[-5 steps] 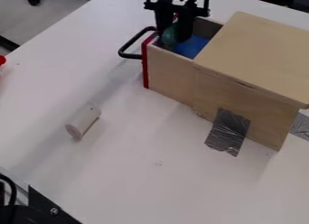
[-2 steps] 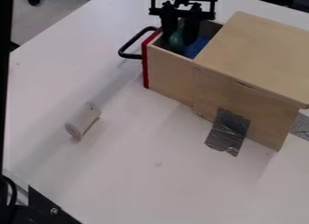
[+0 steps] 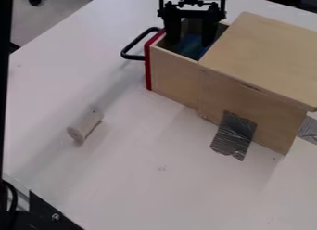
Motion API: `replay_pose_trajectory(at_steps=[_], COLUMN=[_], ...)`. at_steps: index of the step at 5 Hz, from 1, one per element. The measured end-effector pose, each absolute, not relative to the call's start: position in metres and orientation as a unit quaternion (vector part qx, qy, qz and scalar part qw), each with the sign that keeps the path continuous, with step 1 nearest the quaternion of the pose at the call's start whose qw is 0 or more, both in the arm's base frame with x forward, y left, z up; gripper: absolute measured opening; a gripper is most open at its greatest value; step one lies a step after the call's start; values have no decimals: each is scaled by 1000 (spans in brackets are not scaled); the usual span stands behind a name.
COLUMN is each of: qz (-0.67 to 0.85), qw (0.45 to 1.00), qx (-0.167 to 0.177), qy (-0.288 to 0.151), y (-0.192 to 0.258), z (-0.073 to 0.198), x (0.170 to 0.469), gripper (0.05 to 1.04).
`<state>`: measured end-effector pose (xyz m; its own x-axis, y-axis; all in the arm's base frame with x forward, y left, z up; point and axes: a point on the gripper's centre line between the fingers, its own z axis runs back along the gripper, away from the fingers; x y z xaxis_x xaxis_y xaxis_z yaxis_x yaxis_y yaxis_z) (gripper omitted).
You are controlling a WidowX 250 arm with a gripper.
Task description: Put green thing in the drawer
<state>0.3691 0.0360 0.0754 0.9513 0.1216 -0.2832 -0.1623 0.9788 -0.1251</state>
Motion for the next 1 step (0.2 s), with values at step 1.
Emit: replay_pose_trajectory(at_steps=[1], qz=[66], qw=[986], qx=[-59], qy=[139], y=[41], z=[80], x=[362], gripper=[997])
